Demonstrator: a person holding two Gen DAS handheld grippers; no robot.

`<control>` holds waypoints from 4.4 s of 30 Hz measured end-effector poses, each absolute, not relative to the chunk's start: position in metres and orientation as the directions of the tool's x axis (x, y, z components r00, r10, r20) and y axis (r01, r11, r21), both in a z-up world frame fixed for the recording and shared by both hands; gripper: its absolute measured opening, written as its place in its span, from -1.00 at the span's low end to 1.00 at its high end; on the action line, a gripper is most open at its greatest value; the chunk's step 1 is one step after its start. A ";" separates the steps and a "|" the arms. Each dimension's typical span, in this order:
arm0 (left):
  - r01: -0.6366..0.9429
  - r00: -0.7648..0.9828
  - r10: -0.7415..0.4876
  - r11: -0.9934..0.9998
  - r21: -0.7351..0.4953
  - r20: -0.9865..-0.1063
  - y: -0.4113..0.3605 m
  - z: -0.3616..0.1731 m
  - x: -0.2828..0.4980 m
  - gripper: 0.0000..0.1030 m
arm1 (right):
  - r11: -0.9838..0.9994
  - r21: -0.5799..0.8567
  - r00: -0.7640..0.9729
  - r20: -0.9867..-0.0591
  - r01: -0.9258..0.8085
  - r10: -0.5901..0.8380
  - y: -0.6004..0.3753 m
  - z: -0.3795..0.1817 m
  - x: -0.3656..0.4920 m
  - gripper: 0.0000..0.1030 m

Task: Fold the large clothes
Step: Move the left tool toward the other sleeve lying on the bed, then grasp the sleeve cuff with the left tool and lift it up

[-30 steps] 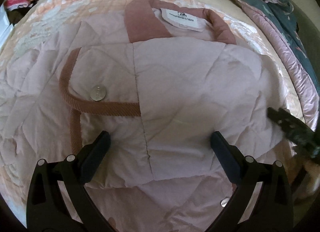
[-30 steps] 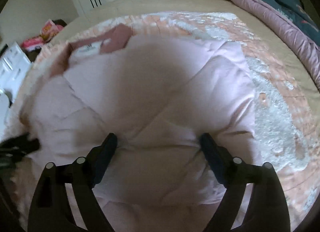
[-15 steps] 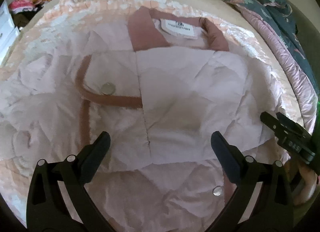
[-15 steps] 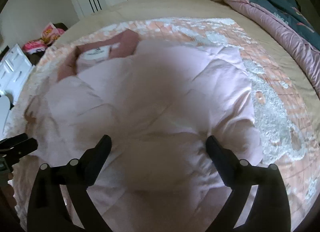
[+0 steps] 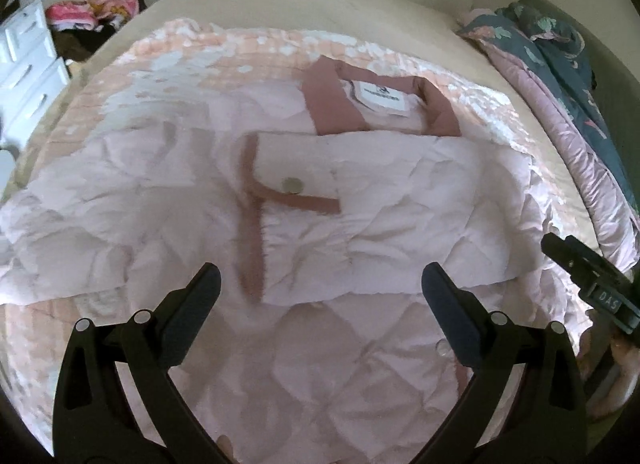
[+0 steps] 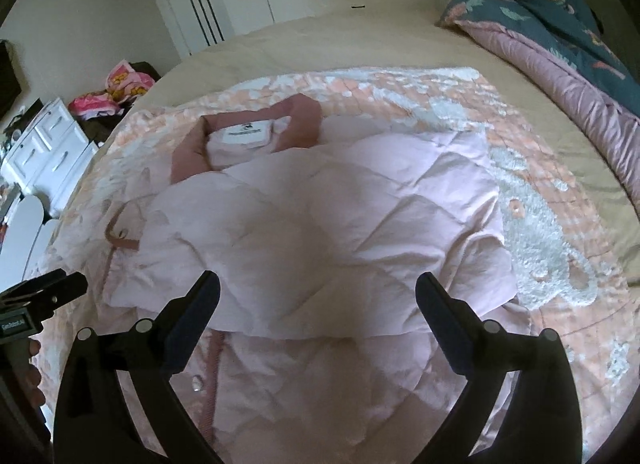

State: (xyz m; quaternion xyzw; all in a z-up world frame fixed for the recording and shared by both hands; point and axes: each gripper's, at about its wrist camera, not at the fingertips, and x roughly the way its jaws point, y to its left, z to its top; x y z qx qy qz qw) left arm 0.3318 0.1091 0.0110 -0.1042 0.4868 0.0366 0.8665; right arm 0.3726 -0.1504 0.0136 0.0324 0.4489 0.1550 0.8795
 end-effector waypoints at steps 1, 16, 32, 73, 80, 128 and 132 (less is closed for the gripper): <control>-0.169 0.525 -0.035 0.975 -0.145 -0.850 0.112 0.013 0.329 0.83 | 0.949 0.194 0.551 -0.778 -0.248 0.303 -0.148 0.016 0.370 0.90; -0.248 0.558 0.046 0.962 -0.113 -0.829 0.168 0.035 0.282 0.83 | 0.917 0.188 0.563 -0.741 -0.351 0.367 -0.089 0.051 0.336 0.92; -0.364 0.568 0.106 0.922 -0.134 -0.816 0.231 0.039 0.243 0.83 | 0.868 0.165 0.562 -0.703 -0.468 0.436 -0.013 0.077 0.309 0.92; -0.692 0.499 0.235 0.687 -0.221 -0.834 0.391 -0.017 0.164 0.83 | 0.696 0.096 0.416 -0.741 -0.712 0.527 0.157 0.047 0.253 0.92; -0.739 0.491 0.247 0.626 -0.250 -0.835 0.422 -0.034 0.156 0.83 | 0.694 0.101 0.403 -0.751 -0.713 0.523 0.164 0.039 0.253 0.92; -0.680 0.713 0.393 0.586 -0.440 -0.580 0.485 0.071 0.152 -0.73 | 0.779 0.168 0.458 -0.727 -0.604 0.511 0.080 0.053 0.275 0.92; -0.626 0.751 0.365 0.658 -0.418 -0.550 0.455 0.104 0.166 -0.73 | 0.778 0.177 0.469 -0.710 -0.603 0.526 0.063 0.064 0.270 0.92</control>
